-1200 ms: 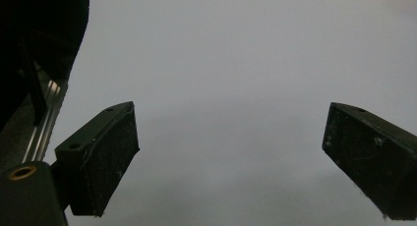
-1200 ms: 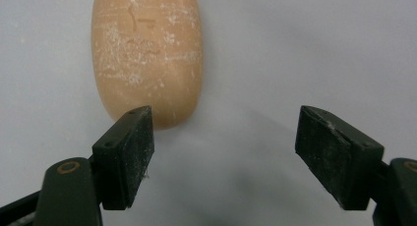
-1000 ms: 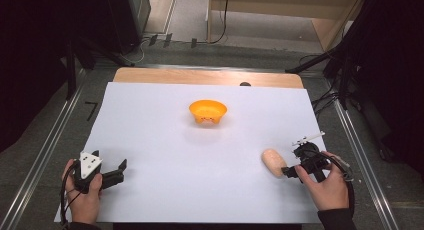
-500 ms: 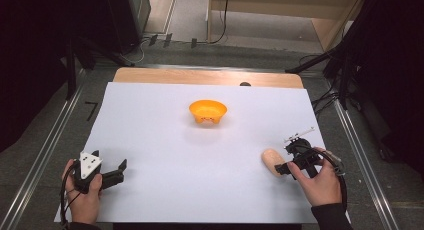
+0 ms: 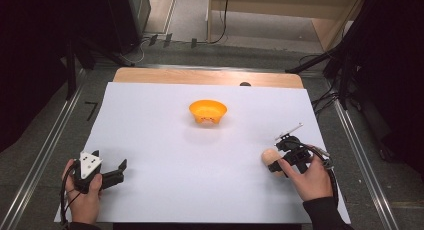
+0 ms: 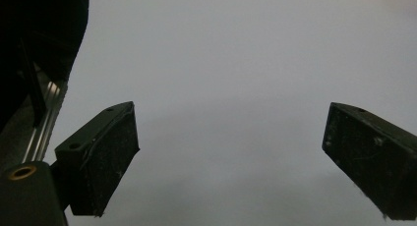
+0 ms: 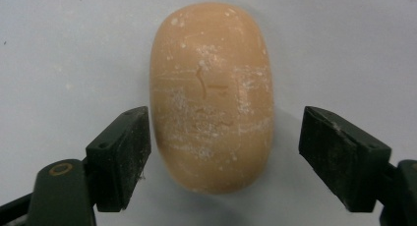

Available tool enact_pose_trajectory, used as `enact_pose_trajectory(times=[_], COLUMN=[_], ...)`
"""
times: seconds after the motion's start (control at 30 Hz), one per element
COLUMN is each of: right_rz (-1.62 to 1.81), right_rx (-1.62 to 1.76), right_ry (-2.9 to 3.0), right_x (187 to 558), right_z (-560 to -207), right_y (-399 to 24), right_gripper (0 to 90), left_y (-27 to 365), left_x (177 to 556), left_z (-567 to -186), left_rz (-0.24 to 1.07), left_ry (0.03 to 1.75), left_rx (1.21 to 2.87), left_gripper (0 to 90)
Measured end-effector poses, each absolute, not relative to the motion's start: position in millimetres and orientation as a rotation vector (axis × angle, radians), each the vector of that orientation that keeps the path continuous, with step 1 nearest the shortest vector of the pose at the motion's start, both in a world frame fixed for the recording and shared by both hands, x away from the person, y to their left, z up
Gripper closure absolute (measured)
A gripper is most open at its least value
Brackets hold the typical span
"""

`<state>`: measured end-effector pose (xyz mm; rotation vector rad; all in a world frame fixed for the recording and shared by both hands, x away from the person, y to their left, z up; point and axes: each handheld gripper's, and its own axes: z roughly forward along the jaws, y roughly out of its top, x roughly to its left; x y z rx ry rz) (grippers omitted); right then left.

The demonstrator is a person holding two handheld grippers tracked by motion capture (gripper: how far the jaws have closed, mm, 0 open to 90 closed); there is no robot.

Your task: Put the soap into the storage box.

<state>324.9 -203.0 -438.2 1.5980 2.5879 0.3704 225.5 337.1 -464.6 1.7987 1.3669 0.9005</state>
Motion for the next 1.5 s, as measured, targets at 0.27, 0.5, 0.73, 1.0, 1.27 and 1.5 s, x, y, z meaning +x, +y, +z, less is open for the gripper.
enact_pose_trajectory(times=[0.27, 0.5, 0.73, 1.0, 1.27, 1.5], right_rz=[0.331, 0.29, 0.216, 0.202, 0.227, 0.189], right_rx=[1.638, 1.679, 1.675, 1.642, 1.59, 1.498], right_ry=[2.59, 2.577, 2.575, 2.599, 2.649, 2.695], right_x=[333.1, 334.7, 336.1, 337.7, 337.9, 338.0], right_z=[-440.7, -442.9, -445.6, -445.7, -445.2, -443.9], right_y=[-194.0, -189.5, -183.7, -183.5, -186.9, -183.8], right_gripper=[27.3, 31.2, 32.0, 32.7, 33.2, 33.3], left_y=[337.1, 337.2, 337.4, 337.5, 337.7, 337.7], left_x=[225.5, 225.2, 224.8, 224.9, 224.6, 224.6], left_z=[-464.5, -464.5, -464.3, -464.4, -464.4, -464.4], left_rz=[0.901, 0.9, 0.897, 0.896, 0.896, 0.897], left_ry=[1.366, 1.363, 1.354, 1.355, 1.352, 1.35], left_rx=[1.799, 1.799, 1.803, 1.8, 1.799, 1.8], left_gripper=[6.9, 6.9, 6.9, 6.9, 6.9, 6.9])
